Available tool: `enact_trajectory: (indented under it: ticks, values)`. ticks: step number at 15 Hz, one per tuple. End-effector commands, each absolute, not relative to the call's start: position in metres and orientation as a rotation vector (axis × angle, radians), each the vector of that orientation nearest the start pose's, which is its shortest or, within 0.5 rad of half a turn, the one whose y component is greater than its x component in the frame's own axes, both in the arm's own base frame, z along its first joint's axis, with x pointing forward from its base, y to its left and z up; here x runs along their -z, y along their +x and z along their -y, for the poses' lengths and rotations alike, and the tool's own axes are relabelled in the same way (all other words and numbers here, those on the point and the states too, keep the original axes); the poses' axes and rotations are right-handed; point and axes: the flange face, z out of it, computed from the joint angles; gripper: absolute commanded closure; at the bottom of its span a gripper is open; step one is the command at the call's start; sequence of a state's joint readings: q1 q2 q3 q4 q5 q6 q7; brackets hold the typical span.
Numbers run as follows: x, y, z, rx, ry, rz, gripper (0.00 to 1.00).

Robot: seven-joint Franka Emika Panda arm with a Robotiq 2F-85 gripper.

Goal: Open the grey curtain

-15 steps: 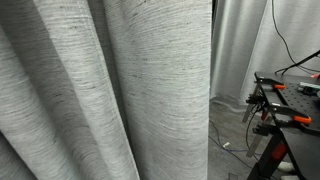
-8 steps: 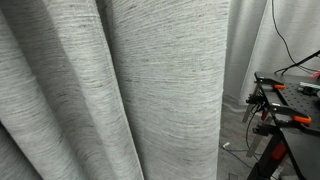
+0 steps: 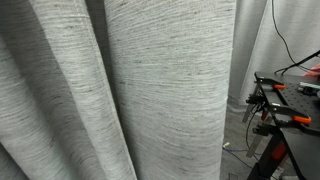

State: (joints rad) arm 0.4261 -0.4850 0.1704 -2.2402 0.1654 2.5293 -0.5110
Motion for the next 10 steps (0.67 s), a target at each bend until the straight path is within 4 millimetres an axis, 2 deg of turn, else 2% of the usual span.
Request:
enact_trajectory:
  ticks: [1,5,10]
  values:
    - [-0.589,0.346,-0.311,0.94,-2.529,1.47,1.0]
    - [-0.591,0.337,-0.324,0.958,-2.56,1.475,1.0]
    - [-0.588,0.332,-0.333,1.017,-2.731,1.406,1.0]
